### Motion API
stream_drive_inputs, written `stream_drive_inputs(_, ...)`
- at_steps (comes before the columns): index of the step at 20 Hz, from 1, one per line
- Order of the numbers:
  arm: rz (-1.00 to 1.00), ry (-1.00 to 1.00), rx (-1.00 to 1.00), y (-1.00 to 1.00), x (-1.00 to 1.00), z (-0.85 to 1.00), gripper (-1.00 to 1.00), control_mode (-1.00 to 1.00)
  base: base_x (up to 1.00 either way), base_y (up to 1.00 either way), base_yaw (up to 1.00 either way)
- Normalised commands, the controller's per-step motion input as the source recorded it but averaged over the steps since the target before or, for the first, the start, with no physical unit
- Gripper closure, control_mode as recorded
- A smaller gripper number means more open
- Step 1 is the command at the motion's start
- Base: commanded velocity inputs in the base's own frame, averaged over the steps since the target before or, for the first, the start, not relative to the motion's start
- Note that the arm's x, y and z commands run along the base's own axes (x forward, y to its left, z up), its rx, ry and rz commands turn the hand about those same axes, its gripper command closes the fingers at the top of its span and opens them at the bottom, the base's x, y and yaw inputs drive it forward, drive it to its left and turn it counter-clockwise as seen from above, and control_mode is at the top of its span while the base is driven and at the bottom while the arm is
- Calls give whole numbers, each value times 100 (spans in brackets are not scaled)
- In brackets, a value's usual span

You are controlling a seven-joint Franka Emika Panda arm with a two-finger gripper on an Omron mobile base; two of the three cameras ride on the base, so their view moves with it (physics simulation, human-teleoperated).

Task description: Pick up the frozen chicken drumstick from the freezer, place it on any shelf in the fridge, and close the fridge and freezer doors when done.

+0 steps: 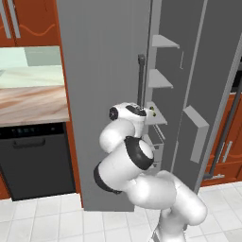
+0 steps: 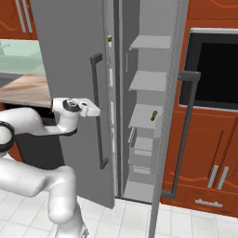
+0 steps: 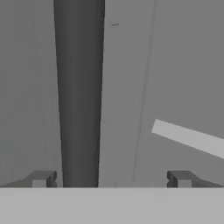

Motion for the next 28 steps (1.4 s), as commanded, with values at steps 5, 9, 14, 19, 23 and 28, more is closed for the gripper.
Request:
stream_drive_inputs(5, 13, 0, 0, -8, 32, 0, -100, -100, 0, 0, 0)
stream_drive_inputs(9, 0, 0, 0, 0, 39, 0, -100, -100, 0, 0, 0)
stream_drive_inputs(14, 0, 0, 0, 0, 55, 0, -100, -100, 0, 0, 0)
stream_drive_inputs(19, 0, 0, 0, 0, 57, 0, -100, -100, 0, 0, 0)
stream_drive_inputs(23, 0, 0, 0, 0, 39, 0, -100, -100, 0, 0, 0)
stream_drive_inputs(28, 0, 0, 0, 0, 17, 0, -100, -100, 0, 0, 0)
